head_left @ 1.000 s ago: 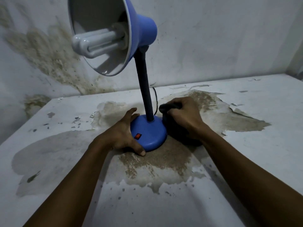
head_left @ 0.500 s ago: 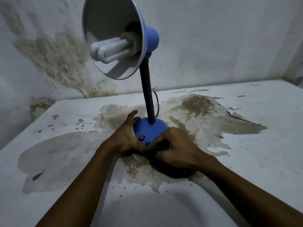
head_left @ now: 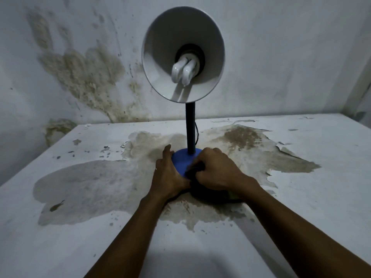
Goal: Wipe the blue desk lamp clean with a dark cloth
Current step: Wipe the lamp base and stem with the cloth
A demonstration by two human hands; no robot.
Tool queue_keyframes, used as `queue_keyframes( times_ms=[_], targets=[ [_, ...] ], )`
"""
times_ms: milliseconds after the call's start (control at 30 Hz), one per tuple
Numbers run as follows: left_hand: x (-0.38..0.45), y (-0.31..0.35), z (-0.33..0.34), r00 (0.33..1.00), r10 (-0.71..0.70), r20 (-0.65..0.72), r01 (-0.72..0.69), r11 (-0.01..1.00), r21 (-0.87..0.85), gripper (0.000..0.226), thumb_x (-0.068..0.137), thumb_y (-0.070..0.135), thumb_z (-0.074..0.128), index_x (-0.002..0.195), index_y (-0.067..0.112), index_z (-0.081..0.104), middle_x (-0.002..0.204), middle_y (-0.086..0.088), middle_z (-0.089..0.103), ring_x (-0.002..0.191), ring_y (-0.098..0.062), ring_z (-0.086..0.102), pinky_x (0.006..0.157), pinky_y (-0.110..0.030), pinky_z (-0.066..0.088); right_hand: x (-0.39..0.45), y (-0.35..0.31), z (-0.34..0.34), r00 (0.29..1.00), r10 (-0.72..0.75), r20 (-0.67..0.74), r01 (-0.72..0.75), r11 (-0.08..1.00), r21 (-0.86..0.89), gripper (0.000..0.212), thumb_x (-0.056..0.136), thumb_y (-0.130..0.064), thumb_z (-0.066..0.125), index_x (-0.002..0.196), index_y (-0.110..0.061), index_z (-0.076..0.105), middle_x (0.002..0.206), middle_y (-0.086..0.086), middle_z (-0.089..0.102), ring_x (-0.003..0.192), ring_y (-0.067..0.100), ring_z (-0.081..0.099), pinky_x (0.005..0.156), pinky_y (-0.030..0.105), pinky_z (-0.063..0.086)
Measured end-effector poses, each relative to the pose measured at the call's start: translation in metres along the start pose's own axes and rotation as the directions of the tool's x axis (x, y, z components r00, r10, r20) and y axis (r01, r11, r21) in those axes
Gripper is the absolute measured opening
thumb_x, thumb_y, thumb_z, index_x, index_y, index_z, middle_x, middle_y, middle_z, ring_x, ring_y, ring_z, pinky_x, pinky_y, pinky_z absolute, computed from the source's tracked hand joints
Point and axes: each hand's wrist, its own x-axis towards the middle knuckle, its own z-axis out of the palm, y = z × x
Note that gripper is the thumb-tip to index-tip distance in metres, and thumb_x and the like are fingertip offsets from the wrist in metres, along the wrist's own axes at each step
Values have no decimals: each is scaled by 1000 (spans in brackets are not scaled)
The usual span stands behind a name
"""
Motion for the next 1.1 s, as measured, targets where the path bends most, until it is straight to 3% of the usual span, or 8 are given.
queue_keyframes(
  times_ms=[67, 133, 333, 467, 567, 767, 967, 1100],
  targets=[
    [-2, 0, -2, 1000, 21, 14, -21, 1000, 15, 139, 45, 57, 77, 158, 19, 5, 152, -11, 37, 137, -30, 43, 98, -27, 37, 0, -4, -4, 998, -56, -40, 61, 987, 146, 30, 75, -7, 67, 95, -23, 82, 94, 2, 78, 92, 17, 70, 86, 28, 55],
    [-4, 1, -6, 997, 22, 71, -24, 1000, 16, 143, 47, 52, 85, 158, 18, 2, 154, -10, 33, 139, -28, 39, 96, -23, 32, -2, -8, -1, 992, -112, -60, 117, 989, 93, 36, 76, -3, 63, 102, -22, 80, 103, 2, 77, 98, 19, 69, 92, 26, 52],
    [-4, -3, -10, 997, 4, 83, -4, 1000, -10, 141, 58, 21, 97, 158, 17, -3, 158, 2, 32, 141, -20, 38, 92, -18, 31, -18, 1, -2, 994, -102, 35, 102, 995, -9, 29, 78, -19, 63, 97, -31, 80, 99, -7, 77, 92, 17, 67, 82, 22, 49],
    [-5, -4, -9, 997, -7, 75, 7, 1000, 6, 158, 38, 39, 101, 158, 25, -2, 158, 3, 30, 141, -22, 37, 108, -33, 40, -29, 23, -11, 984, 120, -132, -130, 989, -69, 26, 75, -28, 60, 92, -26, 79, 90, -2, 75, 80, 23, 67, 72, 37, 57],
    [-3, -4, -11, 995, 3, 102, -7, 999, 39, 159, 36, 41, 101, 157, 26, -1, 157, 2, 29, 140, -22, 36, 106, -32, 38, -33, 39, -20, 936, 255, -242, -276, 959, -56, 21, 75, -21, 61, 88, -18, 77, 83, 3, 74, 72, 25, 66, 68, 40, 59],
    [13, -7, -30, 970, 0, 243, -42, 985, 166, 167, 21, 59, 96, 157, 32, 3, 158, 3, 28, 140, -20, 37, 110, -38, 42, -35, 45, -30, 921, 334, -200, -329, 943, 57, 17, 67, -31, 71, 80, -22, 77, 77, -3, 73, 73, 18, 67, 69, 40, 60],
    [25, -8, -21, 980, 21, 199, -61, 979, 195, 157, 23, 59, 94, 154, 38, 10, 150, 3, 38, 132, -19, 44, 101, -33, 46, -12, 38, -14, 954, 299, -29, -300, 948, -105, 82, 51, -69, 80, 121, -29, 67, 110, -4, 69, 94, 16, 66, 79, 36, 57],
    [34, -8, -16, 984, 3, 179, -42, 976, 214, 159, 19, 66, 91, 152, 41, 10, 149, 3, 40, 133, -24, 44, 105, -48, 47, 1, 39, -13, 955, 297, -22, -295, 933, -206, 75, 62, -61, 82, 125, -25, 63, 113, -1, 66, 94, 20, 63, 77, 33, 54]
  ],
)
